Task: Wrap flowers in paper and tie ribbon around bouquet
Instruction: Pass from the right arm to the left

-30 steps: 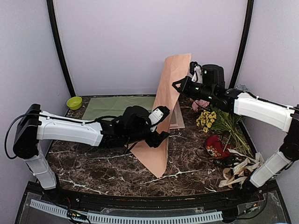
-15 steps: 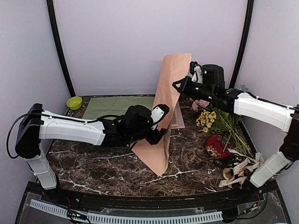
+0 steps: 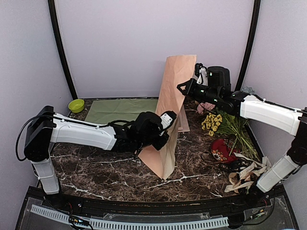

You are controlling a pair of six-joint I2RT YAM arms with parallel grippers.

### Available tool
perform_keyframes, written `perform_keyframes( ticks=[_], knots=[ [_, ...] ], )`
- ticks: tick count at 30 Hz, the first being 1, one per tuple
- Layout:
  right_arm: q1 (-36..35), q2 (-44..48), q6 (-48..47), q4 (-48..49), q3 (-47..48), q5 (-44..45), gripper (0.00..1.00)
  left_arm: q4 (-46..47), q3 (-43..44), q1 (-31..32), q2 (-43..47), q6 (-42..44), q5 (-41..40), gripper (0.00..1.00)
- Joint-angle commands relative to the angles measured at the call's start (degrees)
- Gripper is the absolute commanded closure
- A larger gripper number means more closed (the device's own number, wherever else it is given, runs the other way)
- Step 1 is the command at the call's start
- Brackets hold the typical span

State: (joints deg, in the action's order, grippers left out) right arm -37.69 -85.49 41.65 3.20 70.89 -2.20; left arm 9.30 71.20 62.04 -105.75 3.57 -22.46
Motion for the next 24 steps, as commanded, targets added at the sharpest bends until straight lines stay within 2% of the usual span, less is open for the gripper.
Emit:
perform_keyframes(
  ticks=[1,4,5,7,10,16,19,21,24],
  knots=[
    [0.56,0.41,-3.00,1.27,-0.59,-1.02,0.96,-0.59,0.85,0.21,2.96,-1.44,4.14,1.00],
    [5.01,-0.33,-4.88,0.06,-1.42,-10.44,0.67,-0.46,-0.23,-1.45,6.82,-5.22,13.58,1.00],
    [7.01,-0.56,-4.95,0.12,-2.30,-14.23,0.59,-0.63,-0.43,-2.64,8.45,-7.21,17.39,1.00],
    [10.76,-1.03,-5.31,0.22,-4.16,-21.55,0.50,-0.50,-1.00,-6.81,11.77,-13.22,25.68,1.00],
    [14.55,-1.13,-7.14,1.39,-8.71,-28.90,0.40,1.78,-3.33,-12.54,15.43,-20.01,36.69,1.00],
    [15.63,-2.12,-9.72,4.77,-13.91,-35.21,0.32,1.73,-7.25,-20.35,18.28,-23.79,42.56,1.00],
    [15.57,-2.56,-9.38,6.72,-14.98,-36.60,0.29,-1.81,-6.67,-21.34,17.41,-21.78,43.38,1.00],
    [14.88,-2.44,-9.29,7.70,-14.93,-37.18,0.23,-3.62,-5.61,-21.26,16.63,-19.88,44.86,1.00],
    [10.94,-1.87,-14.32,0.76,-10.90,-32.42,0.20,-9.73,-2.20,-20.49,15.46,-14.52,42.54,1.00]
  ],
)
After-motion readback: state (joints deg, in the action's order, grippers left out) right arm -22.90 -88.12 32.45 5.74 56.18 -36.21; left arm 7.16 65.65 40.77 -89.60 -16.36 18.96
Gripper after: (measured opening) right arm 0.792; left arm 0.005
